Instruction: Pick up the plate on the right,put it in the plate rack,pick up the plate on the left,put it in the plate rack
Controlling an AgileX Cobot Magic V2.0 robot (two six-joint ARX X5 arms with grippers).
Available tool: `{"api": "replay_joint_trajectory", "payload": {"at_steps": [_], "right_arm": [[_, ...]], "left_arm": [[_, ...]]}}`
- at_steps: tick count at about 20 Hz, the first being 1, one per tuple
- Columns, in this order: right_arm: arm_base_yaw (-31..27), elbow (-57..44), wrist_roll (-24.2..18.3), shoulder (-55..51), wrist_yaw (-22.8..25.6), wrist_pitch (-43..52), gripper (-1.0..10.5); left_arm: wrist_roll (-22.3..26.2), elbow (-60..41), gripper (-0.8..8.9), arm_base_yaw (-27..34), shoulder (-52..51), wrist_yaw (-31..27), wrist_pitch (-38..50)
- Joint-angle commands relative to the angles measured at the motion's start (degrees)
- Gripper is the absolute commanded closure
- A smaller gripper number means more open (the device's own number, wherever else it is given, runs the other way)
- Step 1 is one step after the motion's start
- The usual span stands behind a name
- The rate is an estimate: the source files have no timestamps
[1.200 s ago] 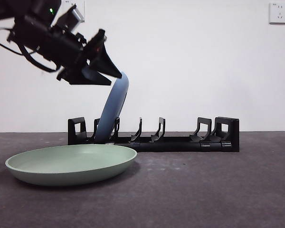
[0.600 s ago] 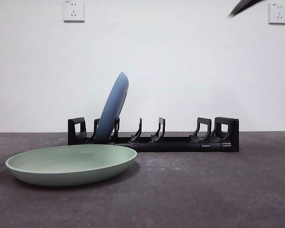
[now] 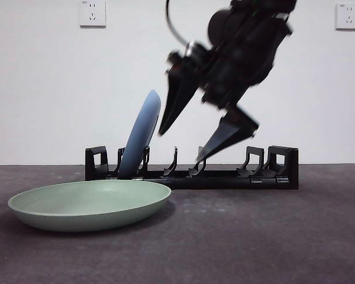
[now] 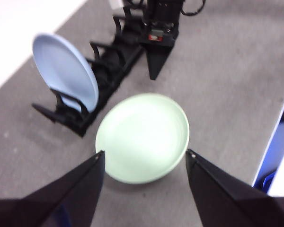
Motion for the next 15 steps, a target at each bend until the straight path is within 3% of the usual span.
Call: {"api": "replay_joint_trajectory", "payload": {"at_steps": [1, 7, 12, 15], "right_arm": [[1.57, -0.37, 2.38, 2.75, 0.68, 2.49, 5.4], [3.72, -0.37, 3.96, 6.86, 5.05, 5.88, 5.4], [4.07, -0.37, 4.39, 8.44, 5.75, 6.84, 5.4], [4.07, -0.37, 4.39, 8.48, 6.14, 7.37, 6.6]], "left_arm": [[1.18, 0.02, 4.89, -1.11, 0.17, -1.4, -0.28], [1.25, 0.02, 4.89, -3.39, 1.9, -2.47, 0.42], [1.57, 0.02, 4.89, -5.92, 3.39, -4.04, 0.63], [1.64, 0.02, 4.9, -7.56, 4.55, -4.07, 1.11]]}}
